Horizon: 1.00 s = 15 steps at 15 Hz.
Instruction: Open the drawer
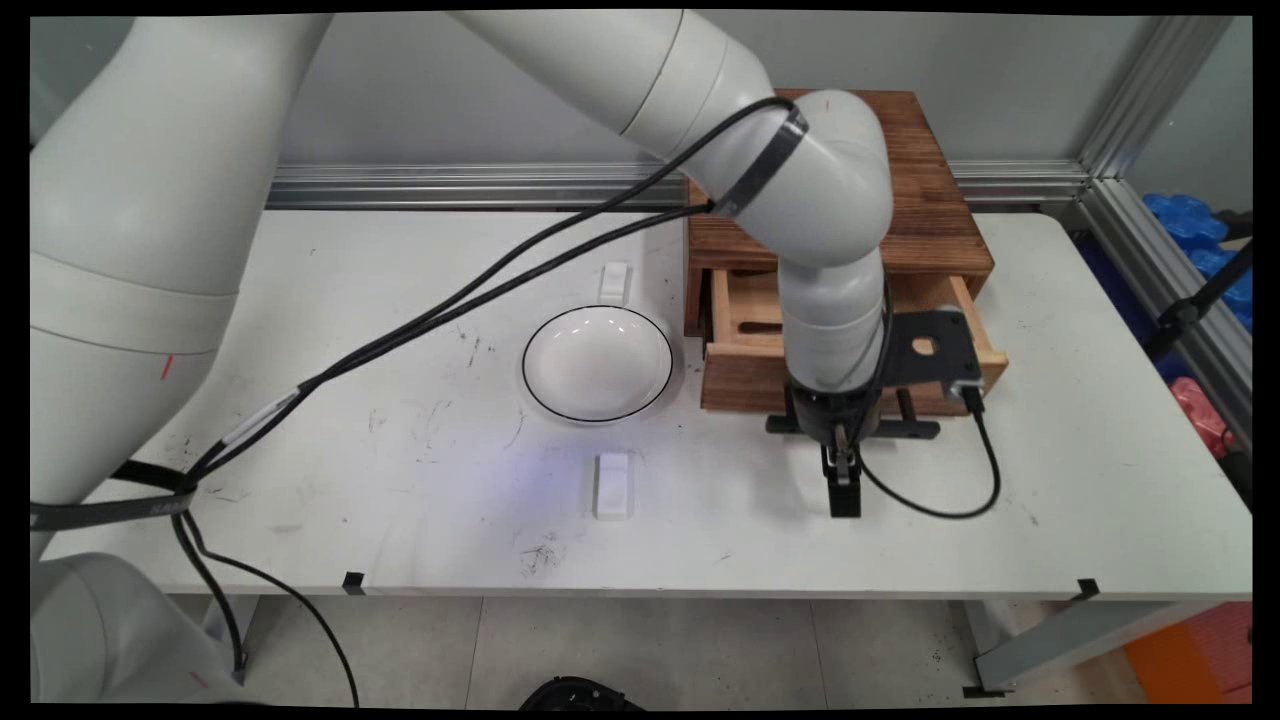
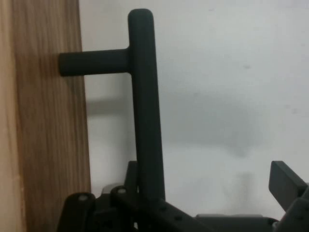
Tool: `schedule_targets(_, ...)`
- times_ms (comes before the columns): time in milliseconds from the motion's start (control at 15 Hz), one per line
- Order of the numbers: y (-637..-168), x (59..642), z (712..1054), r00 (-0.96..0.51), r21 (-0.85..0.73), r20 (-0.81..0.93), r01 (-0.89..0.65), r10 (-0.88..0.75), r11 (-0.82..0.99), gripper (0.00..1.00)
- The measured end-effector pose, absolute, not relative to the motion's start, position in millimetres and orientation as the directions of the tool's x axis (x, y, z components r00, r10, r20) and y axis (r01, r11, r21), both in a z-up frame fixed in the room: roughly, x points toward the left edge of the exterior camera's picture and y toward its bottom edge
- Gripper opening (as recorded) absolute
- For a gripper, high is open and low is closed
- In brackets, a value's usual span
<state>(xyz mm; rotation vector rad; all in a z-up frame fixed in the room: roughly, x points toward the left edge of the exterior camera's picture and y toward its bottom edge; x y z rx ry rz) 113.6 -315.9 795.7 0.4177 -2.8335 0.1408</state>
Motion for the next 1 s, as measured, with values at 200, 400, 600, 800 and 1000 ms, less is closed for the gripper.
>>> schedule_targets(200, -303, 110, 795, -0.923, -0.052, 0.286, -0.285, -0.259, 0.957, 1.00)
schedule_targets(400, -283, 105, 794, -0.919, -0.046, 0.297, -0.285, -0.259, 0.957, 1.00)
schedule_targets(600, -269, 101, 795, -0.915, -0.039, 0.306, -0.289, -0.264, 0.957, 1.00)
schedule_targets(800, -251, 96, 798, -0.910, -0.028, 0.318, -0.291, -0.267, 0.956, 1.00)
schedule_targets(1000, -234, 91, 801, -0.906, -0.019, 0.330, -0.288, -0.266, 0.957, 1.00)
